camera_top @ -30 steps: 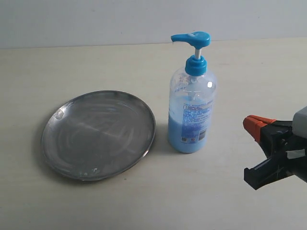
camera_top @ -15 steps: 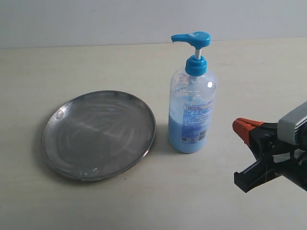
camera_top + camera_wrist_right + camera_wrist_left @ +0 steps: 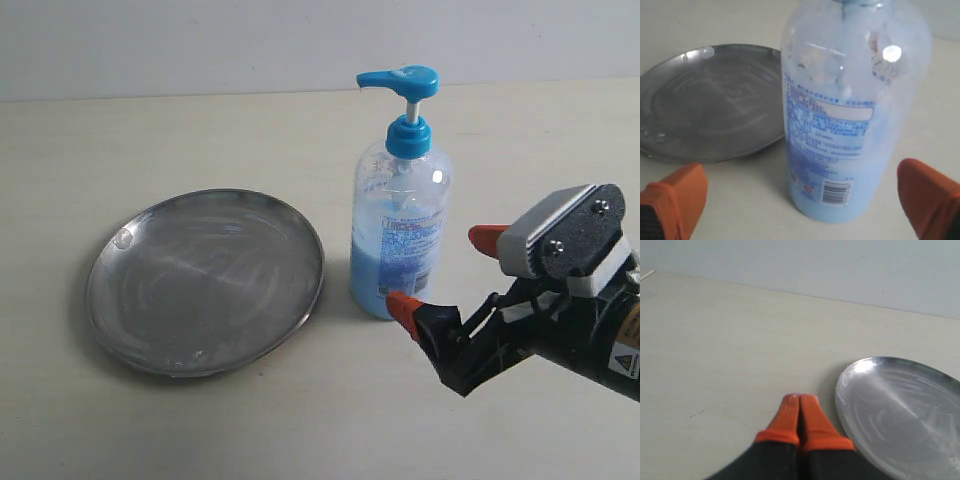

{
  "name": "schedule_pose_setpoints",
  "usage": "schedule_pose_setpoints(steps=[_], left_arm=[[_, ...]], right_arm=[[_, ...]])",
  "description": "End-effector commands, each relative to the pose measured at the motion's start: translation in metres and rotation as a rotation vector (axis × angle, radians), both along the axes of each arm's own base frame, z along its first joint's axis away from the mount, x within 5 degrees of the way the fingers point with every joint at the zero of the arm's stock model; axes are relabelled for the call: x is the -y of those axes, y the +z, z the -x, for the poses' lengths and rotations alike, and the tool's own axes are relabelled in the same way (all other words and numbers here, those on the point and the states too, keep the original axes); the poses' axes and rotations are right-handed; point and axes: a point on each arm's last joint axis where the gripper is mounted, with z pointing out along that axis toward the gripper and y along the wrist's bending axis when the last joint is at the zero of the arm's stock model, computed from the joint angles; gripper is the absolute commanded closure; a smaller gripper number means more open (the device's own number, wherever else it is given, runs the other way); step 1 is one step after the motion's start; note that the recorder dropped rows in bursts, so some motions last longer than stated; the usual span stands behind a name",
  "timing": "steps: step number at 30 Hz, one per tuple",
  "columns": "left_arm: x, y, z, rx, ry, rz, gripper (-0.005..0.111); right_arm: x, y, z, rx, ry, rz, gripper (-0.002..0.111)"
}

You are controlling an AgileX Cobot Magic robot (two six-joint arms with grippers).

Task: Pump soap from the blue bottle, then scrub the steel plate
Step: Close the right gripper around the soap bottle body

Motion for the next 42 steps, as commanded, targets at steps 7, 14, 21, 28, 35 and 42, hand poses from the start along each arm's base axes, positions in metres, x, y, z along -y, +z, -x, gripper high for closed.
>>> schedule_pose_setpoints(steps=[7, 14, 21, 28, 35, 42], left_arm=[[0.000, 0.000, 0.000, 0.012, 0.001, -0.003, 0.107], [0.000, 0.000, 0.000, 0.012, 0.001, -0.003, 0.107], [0.000, 0.000, 0.000, 0.012, 0.001, -0.003, 0.107], [0.000, 0.000, 0.000, 0.012, 0.001, -0.003, 0.107], [0.000, 0.000, 0.000, 0.012, 0.001, -0.003, 0.107], [0.000, 0.000, 0.000, 0.012, 0.001, -0.003, 0.107]], right_arm=[[-0.013, 0.007, -0.008, -0.029, -0.086, -0.027, 0.004], [-0.031, 0.014, -0.004, -0.035, -0.222, -0.019, 0.004], [-0.065, 0.001, 0.000, 0.067, -0.418, 0.060, 0.004], [-0.080, -0.021, -0.005, 0.118, -0.511, 0.060, 0.004], [-0.079, -0.022, -0.007, 0.156, -0.542, 0.036, 0.004], [-0.078, -0.018, -0.008, 0.189, -0.562, 0.006, 0.004]])
